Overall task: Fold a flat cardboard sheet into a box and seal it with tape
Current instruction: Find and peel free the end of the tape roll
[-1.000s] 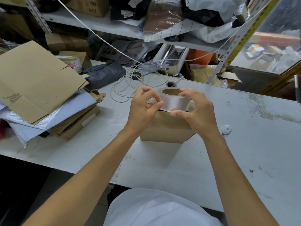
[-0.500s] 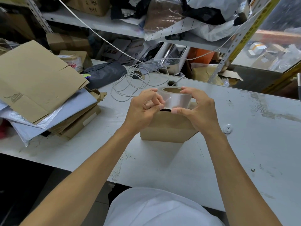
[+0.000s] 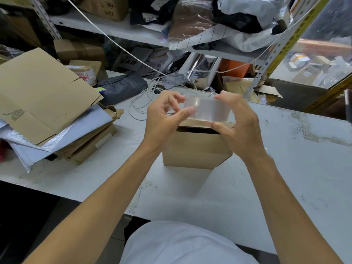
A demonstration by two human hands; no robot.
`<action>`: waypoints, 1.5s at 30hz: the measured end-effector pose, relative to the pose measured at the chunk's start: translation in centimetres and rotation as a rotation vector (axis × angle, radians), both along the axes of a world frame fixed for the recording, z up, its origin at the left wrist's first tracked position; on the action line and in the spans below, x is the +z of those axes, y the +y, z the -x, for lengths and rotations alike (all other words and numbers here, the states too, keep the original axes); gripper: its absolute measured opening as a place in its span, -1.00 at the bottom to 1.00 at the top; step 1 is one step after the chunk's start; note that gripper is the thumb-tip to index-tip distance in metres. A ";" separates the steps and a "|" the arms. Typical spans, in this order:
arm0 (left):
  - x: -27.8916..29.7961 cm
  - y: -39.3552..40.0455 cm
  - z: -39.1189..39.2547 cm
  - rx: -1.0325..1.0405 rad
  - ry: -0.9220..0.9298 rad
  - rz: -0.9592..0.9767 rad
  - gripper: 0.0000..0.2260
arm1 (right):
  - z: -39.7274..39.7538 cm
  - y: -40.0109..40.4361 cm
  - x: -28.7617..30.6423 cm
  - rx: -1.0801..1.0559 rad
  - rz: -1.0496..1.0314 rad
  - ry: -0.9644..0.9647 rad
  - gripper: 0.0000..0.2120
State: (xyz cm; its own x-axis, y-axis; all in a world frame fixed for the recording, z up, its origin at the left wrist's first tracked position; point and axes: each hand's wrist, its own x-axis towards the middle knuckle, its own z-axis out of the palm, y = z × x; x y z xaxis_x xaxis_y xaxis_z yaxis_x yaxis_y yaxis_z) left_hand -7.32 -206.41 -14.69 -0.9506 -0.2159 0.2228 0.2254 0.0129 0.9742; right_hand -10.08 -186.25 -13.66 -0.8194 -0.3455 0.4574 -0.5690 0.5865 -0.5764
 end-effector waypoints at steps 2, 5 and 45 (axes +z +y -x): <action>1.1 -0.1 0.3 0.001 0.056 -0.021 -0.72 | -0.1 0.2 0.9 0.025 0.067 -0.004 -0.46; 1.8 -0.2 0.4 -0.035 0.080 -0.044 -0.70 | -0.4 0.4 1.5 0.036 0.095 -0.003 -0.48; 1.0 2.8 -2.0 -0.063 -0.034 -0.141 -0.62 | -0.6 1.2 1.9 -0.112 -0.164 0.005 -0.36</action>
State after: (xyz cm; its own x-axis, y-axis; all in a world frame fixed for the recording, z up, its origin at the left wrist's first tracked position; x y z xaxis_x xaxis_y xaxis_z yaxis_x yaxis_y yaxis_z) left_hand -5.28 -203.62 -13.65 -0.9698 -0.1825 0.1617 0.1880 -0.1374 0.9725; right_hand -9.46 -185.09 -11.73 -0.8544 -0.3228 0.4071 -0.4981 0.7316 -0.4654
